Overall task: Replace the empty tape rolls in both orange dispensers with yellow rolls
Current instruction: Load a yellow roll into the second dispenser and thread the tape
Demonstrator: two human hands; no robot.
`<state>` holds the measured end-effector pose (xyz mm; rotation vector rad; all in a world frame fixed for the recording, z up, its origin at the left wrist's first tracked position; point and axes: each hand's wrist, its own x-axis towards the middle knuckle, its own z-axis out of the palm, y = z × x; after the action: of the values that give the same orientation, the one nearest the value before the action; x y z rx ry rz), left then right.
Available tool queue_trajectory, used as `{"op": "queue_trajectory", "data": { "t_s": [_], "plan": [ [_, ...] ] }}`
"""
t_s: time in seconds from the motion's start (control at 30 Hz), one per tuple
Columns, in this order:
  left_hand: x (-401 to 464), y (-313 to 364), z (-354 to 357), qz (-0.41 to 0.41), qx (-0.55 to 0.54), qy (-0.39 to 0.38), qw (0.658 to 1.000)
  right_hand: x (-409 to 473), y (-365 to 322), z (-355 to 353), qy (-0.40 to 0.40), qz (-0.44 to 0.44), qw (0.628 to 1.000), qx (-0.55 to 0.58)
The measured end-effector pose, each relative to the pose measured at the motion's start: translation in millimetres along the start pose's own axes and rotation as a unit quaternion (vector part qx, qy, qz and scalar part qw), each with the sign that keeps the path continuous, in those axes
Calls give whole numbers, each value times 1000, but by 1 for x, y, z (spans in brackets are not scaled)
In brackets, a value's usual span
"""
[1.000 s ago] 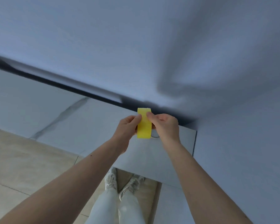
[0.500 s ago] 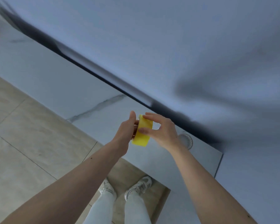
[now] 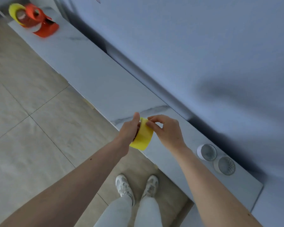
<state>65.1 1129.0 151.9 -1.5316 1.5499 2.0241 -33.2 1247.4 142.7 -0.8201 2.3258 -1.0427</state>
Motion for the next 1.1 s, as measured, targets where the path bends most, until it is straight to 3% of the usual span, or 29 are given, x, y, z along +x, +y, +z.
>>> {"op": "queue_trajectory", "data": {
  "t_s": [0.7,1.1],
  "plan": [
    [50,60,-150,-14,-72,92,993,148,-112,95,-193,-115,971,-83],
    [62,96,-289,-6,-105,200,974,206,-222,195,-244,-136,960,1]
  ]
}}
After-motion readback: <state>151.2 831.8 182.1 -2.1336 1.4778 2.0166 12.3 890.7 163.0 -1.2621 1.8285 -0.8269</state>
